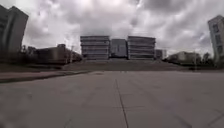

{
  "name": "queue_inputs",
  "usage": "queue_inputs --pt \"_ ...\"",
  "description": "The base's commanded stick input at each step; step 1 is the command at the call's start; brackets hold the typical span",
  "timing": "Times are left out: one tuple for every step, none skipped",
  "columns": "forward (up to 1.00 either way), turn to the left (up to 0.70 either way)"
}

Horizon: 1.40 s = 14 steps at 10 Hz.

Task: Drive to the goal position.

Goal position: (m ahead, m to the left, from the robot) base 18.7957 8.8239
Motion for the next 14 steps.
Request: queue_inputs --pt "1.0 0.0" --pt "1.0 0.0" --pt "1.0 0.0" --pt "1.0 0.0" --pt "1.0 0.0" --pt "1.0 0.0" --pt "1.0 0.0" --pt "1.0 0.0" --pt "1.0 0.0" --pt "1.0 0.0" --pt "1.0 0.0" --pt "1.0 0.0" --pt "1.0 0.0" --pt "1.0 0.0"
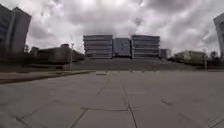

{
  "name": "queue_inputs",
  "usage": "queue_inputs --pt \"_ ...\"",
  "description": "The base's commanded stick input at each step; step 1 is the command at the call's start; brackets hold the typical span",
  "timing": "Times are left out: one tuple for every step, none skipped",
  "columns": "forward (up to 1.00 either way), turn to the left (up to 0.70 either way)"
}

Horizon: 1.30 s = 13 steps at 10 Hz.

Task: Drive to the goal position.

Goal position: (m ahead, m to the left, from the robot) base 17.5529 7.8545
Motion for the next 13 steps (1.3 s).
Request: queue_inputs --pt "1.0 0.0" --pt "1.0 0.0" --pt "1.0 0.0" --pt "1.0 0.0" --pt "1.0 0.0" --pt "1.0 0.0" --pt "1.0 0.0" --pt "1.0 0.0" --pt "1.0 0.0" --pt "1.0 0.0" --pt "1.0 0.0" --pt "1.0 0.0" --pt "1.0 0.0"
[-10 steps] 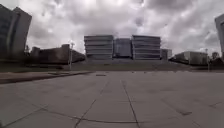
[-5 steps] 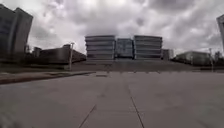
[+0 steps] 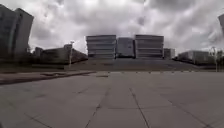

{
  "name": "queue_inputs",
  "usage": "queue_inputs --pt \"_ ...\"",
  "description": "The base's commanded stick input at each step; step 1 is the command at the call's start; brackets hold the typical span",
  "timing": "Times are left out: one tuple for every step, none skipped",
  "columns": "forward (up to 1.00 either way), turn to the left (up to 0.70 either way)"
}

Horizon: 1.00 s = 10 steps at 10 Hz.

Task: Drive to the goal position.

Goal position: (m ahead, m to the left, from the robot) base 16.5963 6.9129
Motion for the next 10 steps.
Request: queue_inputs --pt "1.0 0.0" --pt "1.0 0.0" --pt "1.0 0.0" --pt "1.0 0.0" --pt "1.0 0.0" --pt "1.0 0.0" --pt "1.0 0.0" --pt "1.0 0.0" --pt "1.0 0.0" --pt "1.0 0.0"
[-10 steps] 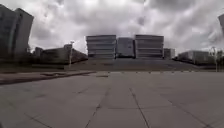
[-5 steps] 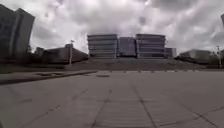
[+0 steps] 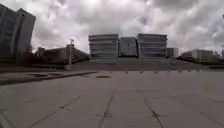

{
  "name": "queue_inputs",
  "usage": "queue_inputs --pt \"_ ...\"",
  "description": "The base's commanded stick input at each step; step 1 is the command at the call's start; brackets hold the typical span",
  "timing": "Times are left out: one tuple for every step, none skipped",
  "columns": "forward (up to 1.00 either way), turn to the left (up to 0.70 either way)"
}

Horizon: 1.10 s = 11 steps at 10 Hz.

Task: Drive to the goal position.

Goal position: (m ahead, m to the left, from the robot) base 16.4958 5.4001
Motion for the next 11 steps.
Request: queue_inputs --pt "1.0 0.0" --pt "1.0 0.0" --pt "1.0 0.0" --pt "1.0 0.0" --pt "1.0 0.0" --pt "1.0 0.0" --pt "1.0 0.0" --pt "1.0 0.0" --pt "1.0 0.0" --pt "1.0 0.0" --pt "1.0 0.0"
